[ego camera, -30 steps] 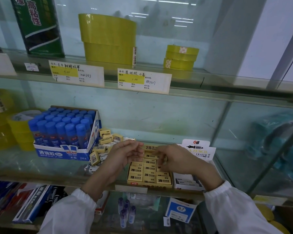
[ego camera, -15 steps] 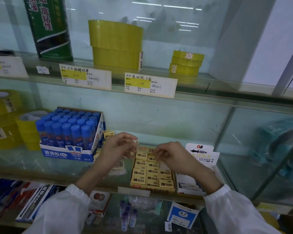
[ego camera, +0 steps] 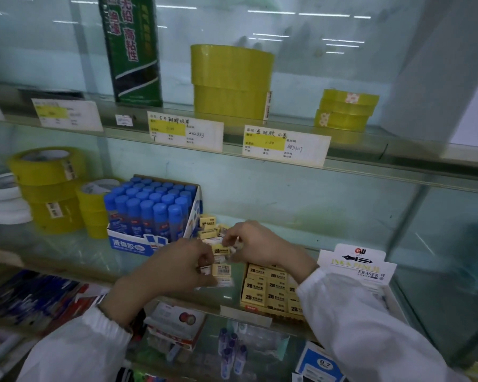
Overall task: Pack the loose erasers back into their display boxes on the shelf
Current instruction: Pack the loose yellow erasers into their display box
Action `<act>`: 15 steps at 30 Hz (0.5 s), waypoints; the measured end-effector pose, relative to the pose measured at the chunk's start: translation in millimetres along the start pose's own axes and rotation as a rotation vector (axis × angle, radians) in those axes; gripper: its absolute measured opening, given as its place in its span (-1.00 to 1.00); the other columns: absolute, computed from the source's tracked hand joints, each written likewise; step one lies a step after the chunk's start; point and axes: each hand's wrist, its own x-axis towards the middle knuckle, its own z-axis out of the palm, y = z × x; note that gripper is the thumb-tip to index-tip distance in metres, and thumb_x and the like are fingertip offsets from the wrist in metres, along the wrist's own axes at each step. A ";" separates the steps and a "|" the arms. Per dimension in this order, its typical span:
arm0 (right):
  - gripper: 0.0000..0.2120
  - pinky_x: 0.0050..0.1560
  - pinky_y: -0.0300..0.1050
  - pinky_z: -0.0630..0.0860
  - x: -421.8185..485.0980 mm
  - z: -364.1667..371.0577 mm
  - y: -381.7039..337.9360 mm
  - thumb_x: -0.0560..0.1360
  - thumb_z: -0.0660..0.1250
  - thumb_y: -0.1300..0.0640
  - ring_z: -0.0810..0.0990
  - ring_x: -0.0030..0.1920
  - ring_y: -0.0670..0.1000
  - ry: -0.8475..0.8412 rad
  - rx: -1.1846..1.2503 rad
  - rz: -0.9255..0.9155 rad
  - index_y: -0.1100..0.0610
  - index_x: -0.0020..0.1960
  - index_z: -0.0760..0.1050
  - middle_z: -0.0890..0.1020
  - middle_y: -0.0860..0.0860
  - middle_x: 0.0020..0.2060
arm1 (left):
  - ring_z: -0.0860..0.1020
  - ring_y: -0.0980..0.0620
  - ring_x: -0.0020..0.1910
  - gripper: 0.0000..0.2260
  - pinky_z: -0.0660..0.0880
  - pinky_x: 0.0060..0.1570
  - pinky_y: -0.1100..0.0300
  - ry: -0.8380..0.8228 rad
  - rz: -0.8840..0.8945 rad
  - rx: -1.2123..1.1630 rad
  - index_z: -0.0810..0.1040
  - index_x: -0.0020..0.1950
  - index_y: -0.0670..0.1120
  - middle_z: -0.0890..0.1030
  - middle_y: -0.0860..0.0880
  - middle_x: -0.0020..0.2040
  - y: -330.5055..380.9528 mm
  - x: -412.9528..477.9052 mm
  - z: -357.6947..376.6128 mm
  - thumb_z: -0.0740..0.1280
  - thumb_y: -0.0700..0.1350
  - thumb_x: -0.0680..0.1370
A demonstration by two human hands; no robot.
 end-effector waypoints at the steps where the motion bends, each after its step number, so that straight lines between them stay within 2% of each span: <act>1: -0.66 -0.09 -0.13 0.48 4.4 0.9 -3.8 0.36 0.54 0.09 0.57 -0.03 -0.01 -0.015 -0.006 -0.017 0.10 0.12 0.62 0.66 0.01 0.02 | 0.54 0.16 -0.10 -0.65 0.54 -0.11 0.18 -0.015 -0.010 0.003 0.58 0.08 0.08 0.59 0.13 0.00 -0.6 -1.1 -1.4 0.51 0.19 0.40; 4: -0.76 -0.20 -0.24 0.43 5.1 5.4 -11.3 0.36 0.54 0.13 0.53 -0.18 -0.08 -0.091 0.019 -0.090 0.11 0.01 0.66 0.65 -0.04 -0.14 | 0.53 0.15 -0.11 -0.69 0.52 -0.14 0.22 -0.077 -0.008 0.041 0.52 0.04 0.09 0.54 0.15 -0.07 -0.7 -1.3 -2.9 0.53 0.07 0.39; 7: -0.73 -0.10 -0.04 0.57 2.9 11.0 -16.5 0.33 0.56 0.07 0.58 -0.15 -0.01 -0.121 -0.038 -0.092 0.10 0.00 0.66 0.65 -0.02 -0.15 | 0.54 0.13 -0.08 -0.68 0.55 -0.09 0.18 -0.092 -0.010 0.108 0.53 0.12 0.05 0.60 0.10 -0.02 -0.9 -0.7 -2.4 0.50 -0.02 0.41; 9: -0.70 -0.08 0.01 0.59 1.9 12.7 -17.3 0.32 0.57 0.05 0.58 -0.14 0.02 -0.113 -0.057 -0.076 0.12 -0.01 0.63 0.62 -0.01 -0.17 | 0.55 0.09 -0.05 -0.66 0.53 -0.10 0.18 -0.085 -0.003 0.124 0.53 0.15 0.05 0.62 0.07 0.03 1.7 0.8 -1.4 0.50 0.00 0.42; 12: -0.70 -0.19 -0.12 0.49 -0.4 9.8 -17.3 0.35 0.56 0.08 0.52 -0.21 -0.03 -0.123 -0.033 -0.068 0.14 0.03 0.62 0.51 -0.12 -0.32 | 0.55 0.11 -0.06 -0.67 0.48 -0.14 0.25 -0.093 -0.007 0.112 0.56 0.15 0.04 0.61 0.06 0.03 3.5 2.5 0.0 0.51 0.02 0.43; 15: -0.75 -0.31 -0.23 0.36 -1.8 4.7 -11.6 0.37 0.54 0.11 0.46 -0.27 -0.10 -0.109 -0.018 -0.041 0.13 0.02 0.64 0.44 -0.19 -0.35 | 0.51 0.23 -0.14 -0.63 0.41 -0.22 0.40 -0.097 -0.023 -0.008 0.60 0.15 0.07 0.55 0.15 -0.04 -1.9 1.5 -1.9 0.56 0.06 0.39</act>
